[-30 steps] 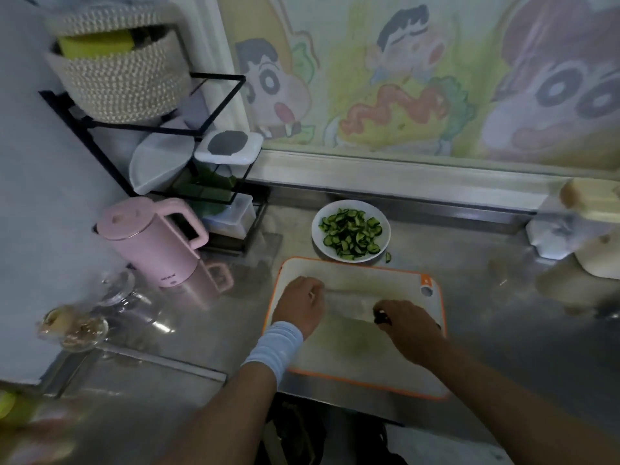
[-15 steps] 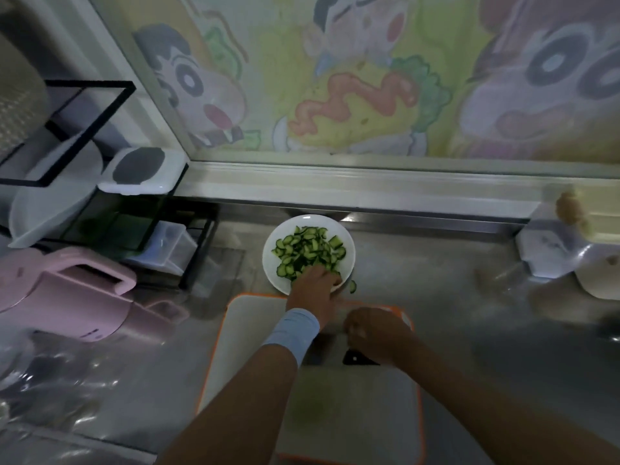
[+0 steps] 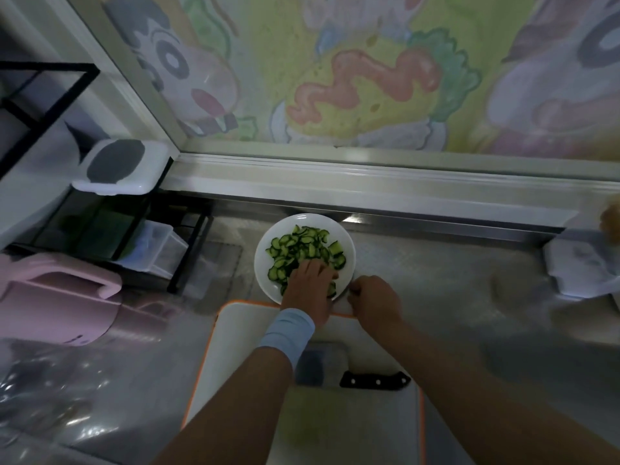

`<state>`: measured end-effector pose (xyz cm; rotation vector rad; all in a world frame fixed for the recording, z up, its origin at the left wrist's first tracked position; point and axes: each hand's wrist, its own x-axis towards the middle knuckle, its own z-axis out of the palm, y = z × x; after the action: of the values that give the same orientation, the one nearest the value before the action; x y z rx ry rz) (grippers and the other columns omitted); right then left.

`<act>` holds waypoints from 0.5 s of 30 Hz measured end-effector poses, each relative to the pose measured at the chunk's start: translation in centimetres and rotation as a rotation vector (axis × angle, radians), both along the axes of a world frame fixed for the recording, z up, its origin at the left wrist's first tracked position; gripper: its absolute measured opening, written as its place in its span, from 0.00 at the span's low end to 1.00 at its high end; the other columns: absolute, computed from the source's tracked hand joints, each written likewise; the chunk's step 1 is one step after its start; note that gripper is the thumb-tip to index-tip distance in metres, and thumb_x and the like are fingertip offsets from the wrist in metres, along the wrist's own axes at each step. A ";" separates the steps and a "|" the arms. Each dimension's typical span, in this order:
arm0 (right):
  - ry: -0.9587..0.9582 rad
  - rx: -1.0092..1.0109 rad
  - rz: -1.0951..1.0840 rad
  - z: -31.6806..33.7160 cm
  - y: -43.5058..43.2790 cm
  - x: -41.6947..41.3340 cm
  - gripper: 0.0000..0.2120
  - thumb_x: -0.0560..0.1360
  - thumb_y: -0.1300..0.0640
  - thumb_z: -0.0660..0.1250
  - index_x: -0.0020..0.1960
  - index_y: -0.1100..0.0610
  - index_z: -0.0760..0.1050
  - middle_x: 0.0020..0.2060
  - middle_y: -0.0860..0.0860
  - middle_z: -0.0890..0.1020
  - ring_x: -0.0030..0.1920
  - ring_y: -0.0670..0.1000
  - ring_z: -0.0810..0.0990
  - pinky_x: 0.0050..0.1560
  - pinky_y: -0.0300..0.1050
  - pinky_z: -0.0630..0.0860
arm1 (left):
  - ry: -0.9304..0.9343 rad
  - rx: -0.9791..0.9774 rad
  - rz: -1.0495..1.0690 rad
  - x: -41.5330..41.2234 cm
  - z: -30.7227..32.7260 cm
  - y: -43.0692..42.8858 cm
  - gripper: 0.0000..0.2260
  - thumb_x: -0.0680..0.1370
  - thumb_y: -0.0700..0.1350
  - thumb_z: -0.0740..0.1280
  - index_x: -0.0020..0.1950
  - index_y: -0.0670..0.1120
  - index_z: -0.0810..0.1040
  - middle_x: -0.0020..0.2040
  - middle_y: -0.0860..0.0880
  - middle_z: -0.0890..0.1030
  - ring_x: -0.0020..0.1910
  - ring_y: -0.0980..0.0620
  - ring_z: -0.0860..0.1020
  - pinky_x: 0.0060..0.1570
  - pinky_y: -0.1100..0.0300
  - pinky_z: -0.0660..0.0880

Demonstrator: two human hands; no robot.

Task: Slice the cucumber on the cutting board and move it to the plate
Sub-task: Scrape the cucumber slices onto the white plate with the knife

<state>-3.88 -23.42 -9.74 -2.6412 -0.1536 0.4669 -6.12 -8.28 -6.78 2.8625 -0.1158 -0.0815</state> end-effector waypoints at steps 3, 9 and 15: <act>-0.018 -0.007 -0.040 0.0 -2.1 0.6 0.09 0.75 0.61 0.62 0.51 0.55 0.78 0.50 0.55 0.75 0.47 0.57 0.77 0.45 0.46 0.72 | -0.050 -0.067 -0.035 0.1 0.6 -0.8 0.15 0.68 0.41 0.70 0.53 0.47 0.77 0.53 0.48 0.75 0.55 0.46 0.70 0.55 0.52 0.69; -0.013 -0.146 -0.008 0.3 -6.5 -0.1 0.08 0.75 0.61 0.62 0.52 0.62 0.73 0.50 0.58 0.74 0.49 0.60 0.76 0.46 0.47 0.71 | 0.151 -0.168 -0.183 -0.6 0.4 -4.8 0.10 0.77 0.43 0.60 0.57 0.46 0.75 0.55 0.48 0.75 0.53 0.47 0.74 0.47 0.52 0.74; 0.069 -0.048 0.056 -0.6 -6.1 -1.4 0.10 0.72 0.65 0.62 0.49 0.61 0.81 0.50 0.59 0.79 0.48 0.58 0.76 0.47 0.44 0.72 | 0.301 0.089 -0.258 -2.8 -0.9 -5.1 0.12 0.78 0.41 0.60 0.61 0.46 0.73 0.57 0.45 0.71 0.58 0.44 0.70 0.56 0.52 0.71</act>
<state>-5.31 -29.49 -10.29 -2.6690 -0.1977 0.5866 -8.93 -13.36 -7.69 2.8665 -0.4281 -0.5781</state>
